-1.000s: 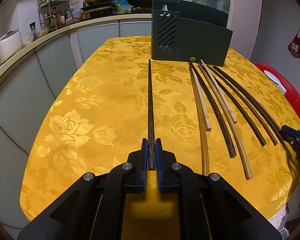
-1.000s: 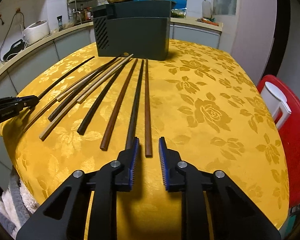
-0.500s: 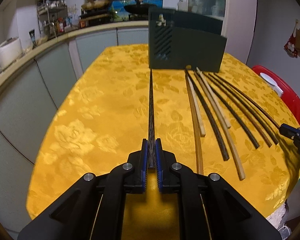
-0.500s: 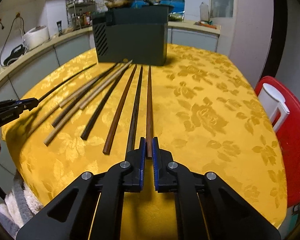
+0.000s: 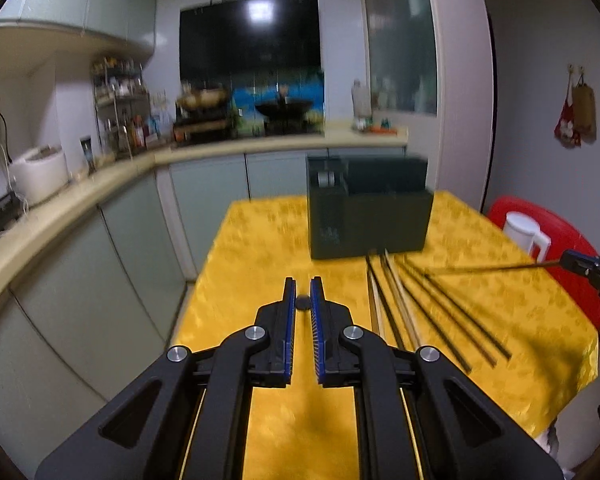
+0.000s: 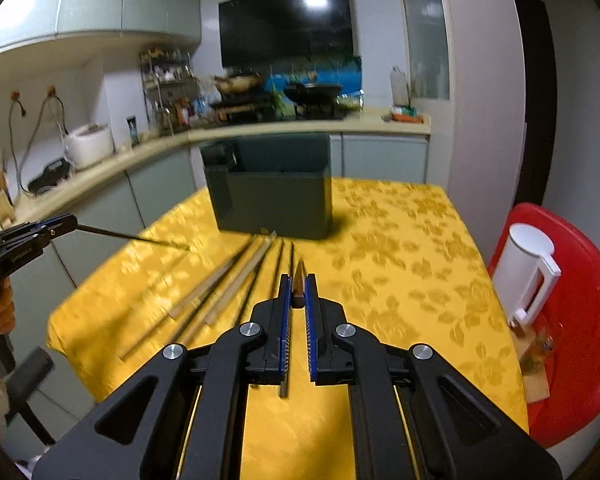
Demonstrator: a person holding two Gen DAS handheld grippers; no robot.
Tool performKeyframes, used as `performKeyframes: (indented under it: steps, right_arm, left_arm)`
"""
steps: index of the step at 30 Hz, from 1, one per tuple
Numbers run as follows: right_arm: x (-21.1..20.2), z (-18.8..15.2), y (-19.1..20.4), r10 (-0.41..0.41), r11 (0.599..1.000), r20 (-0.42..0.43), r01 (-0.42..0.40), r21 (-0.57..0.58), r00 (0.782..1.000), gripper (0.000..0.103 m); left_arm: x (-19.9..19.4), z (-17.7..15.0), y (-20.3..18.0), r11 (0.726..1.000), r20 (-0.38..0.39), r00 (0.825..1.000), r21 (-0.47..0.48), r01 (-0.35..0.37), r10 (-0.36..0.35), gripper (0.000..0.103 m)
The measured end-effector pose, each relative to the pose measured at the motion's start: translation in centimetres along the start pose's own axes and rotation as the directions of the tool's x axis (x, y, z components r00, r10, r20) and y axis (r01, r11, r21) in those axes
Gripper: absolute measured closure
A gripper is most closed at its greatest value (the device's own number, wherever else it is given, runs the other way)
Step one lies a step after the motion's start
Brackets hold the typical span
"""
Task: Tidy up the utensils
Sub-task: 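Lift both held chopsticks and carry them over the grey holder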
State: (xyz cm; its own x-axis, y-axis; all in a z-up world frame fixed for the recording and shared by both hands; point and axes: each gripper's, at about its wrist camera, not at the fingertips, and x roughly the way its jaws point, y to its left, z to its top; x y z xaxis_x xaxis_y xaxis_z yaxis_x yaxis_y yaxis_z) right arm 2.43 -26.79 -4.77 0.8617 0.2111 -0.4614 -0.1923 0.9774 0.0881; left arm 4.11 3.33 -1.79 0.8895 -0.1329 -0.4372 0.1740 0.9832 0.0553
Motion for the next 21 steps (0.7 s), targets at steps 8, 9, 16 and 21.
performKeyframes:
  steps: [8,9,16,21]
  right_arm:
    - [-0.1,3.2,0.9,0.013,1.000,0.044,-0.013,-0.018,0.999,0.096]
    - [0.0,3.7,0.9,0.016,1.000,0.048,-0.015,-0.020,0.999,0.096]
    - [1.0,7.6,0.7,0.018,1.000,0.059,-0.017,-0.021,0.998,0.096]
    - [2.1,10.8,0.5,0.005,1.000,0.051,-0.004,-0.026,0.999,0.096]
  left_arm:
    - [-0.1,3.2,1.5,0.999,0.066,0.997,-0.044,0.032,-0.029,0.096]
    - [0.1,3.4,1.6,0.998,0.067,0.997,-0.049,0.038,-0.035,0.096]
    - [1.0,4.6,2.2,0.996,0.068,0.996,-0.064,0.063,-0.059,0.096]
    - [1.9,5.8,2.1,0.997,0.051,0.997,-0.042,0.067,-0.065,0.096]
